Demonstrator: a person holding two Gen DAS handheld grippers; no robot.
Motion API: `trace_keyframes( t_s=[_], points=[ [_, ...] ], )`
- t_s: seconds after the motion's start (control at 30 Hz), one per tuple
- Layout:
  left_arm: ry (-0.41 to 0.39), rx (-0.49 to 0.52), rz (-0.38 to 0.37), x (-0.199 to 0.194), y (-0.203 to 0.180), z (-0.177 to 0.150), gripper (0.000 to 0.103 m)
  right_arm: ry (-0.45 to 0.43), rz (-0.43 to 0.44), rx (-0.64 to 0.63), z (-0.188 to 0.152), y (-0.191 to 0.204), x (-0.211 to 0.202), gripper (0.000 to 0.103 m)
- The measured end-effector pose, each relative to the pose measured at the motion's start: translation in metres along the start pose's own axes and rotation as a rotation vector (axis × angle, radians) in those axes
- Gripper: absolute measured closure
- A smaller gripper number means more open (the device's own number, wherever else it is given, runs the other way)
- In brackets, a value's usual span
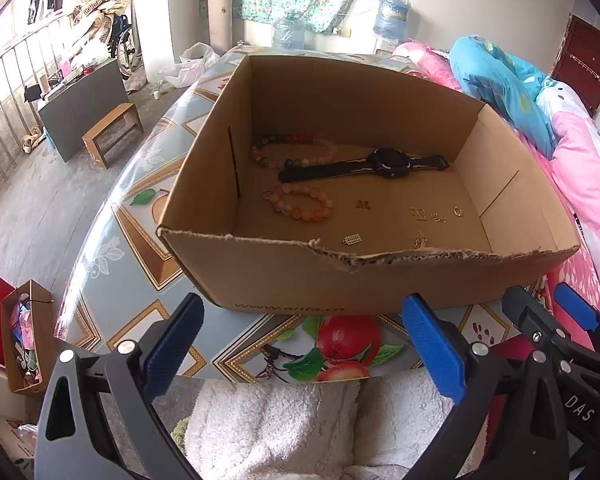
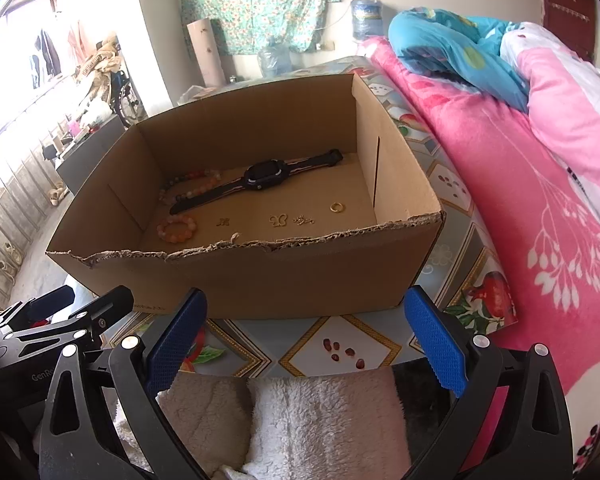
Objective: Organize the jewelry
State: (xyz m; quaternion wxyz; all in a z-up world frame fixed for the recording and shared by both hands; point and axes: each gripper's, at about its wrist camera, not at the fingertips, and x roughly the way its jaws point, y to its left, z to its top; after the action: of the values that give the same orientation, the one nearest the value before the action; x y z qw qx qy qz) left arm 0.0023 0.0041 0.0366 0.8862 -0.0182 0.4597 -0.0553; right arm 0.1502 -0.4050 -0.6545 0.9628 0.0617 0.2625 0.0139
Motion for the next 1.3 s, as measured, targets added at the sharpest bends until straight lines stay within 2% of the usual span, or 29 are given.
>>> trace_keyframes(
  t_s=[1.3],
  points=[
    [0.011,-0.002,0.011,0.0028,-0.0001,0.0017,0.006,0.022,0.016,0.009,-0.0005,0.0009,0.0069,0.008]
  ],
)
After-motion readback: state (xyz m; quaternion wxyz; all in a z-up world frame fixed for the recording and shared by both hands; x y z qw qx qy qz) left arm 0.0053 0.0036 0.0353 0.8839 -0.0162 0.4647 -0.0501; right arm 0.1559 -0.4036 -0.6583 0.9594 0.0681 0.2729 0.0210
